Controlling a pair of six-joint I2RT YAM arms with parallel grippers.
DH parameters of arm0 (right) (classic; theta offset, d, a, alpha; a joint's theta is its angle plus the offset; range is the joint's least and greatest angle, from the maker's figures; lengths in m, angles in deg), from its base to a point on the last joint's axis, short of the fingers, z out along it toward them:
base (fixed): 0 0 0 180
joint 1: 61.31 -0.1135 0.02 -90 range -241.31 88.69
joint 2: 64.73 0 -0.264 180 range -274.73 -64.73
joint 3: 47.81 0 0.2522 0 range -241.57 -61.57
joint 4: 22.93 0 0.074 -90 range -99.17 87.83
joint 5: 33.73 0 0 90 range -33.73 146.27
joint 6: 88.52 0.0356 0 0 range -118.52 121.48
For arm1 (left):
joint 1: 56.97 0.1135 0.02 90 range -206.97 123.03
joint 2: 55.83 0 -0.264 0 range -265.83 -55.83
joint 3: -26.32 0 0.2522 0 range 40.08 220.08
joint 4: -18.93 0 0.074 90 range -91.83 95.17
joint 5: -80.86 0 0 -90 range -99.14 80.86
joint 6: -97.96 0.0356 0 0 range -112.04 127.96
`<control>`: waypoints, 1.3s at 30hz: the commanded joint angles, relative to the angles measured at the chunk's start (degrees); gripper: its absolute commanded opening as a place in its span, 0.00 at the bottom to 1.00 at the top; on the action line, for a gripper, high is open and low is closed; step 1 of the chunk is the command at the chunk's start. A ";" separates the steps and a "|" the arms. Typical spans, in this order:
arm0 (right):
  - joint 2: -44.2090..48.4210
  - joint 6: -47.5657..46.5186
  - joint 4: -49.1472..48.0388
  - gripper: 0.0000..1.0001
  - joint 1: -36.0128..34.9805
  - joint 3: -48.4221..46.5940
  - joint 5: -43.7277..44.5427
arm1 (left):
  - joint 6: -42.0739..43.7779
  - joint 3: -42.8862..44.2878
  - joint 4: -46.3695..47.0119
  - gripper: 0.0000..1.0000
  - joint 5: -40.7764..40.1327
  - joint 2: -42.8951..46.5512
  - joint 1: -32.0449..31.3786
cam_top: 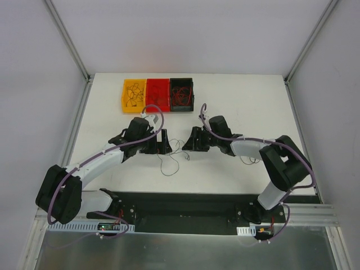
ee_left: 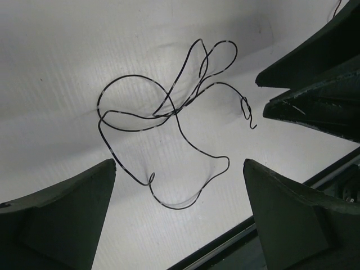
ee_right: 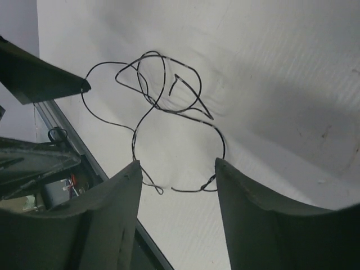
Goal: Untangle the cables
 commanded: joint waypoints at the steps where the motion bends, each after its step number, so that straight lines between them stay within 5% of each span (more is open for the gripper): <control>1: -3.88 -0.89 -1.36 0.53 -0.61 -4.65 -0.48 | -4.71 -1.84 -0.92 0.93 -0.23 1.81 -0.12; 4: -6.70 -0.88 -0.92 0.48 -0.70 -7.02 -0.39 | -6.65 -2.37 -0.75 0.88 -0.76 1.46 -0.12; 11: -12.50 -4.31 4.70 0.38 -1.22 -14.85 1.63 | -8.67 0.53 -0.31 0.93 -1.28 -5.30 -0.39; 18: -16.37 -3.35 4.18 0.06 -4.12 -17.14 1.63 | -9.20 3.43 0.83 0.86 -1.99 -11.72 -1.00; 25: -19.62 2.00 -1.25 0.00 -6.24 -16.88 -2.66 | -10.25 3.52 3.47 0.86 -1.81 -15.50 -1.44; 34: -21.12 11.15 -13.14 0.00 -6.41 -12.40 -7.33 | -10.34 0.10 8.92 0.49 0.83 -15.51 -1.44; 39: -19.11 11.60 -13.75 0.00 -6.41 -11.43 -7.33 | -9.21 -2.37 12.08 0.17 0.83 -11.91 -1.44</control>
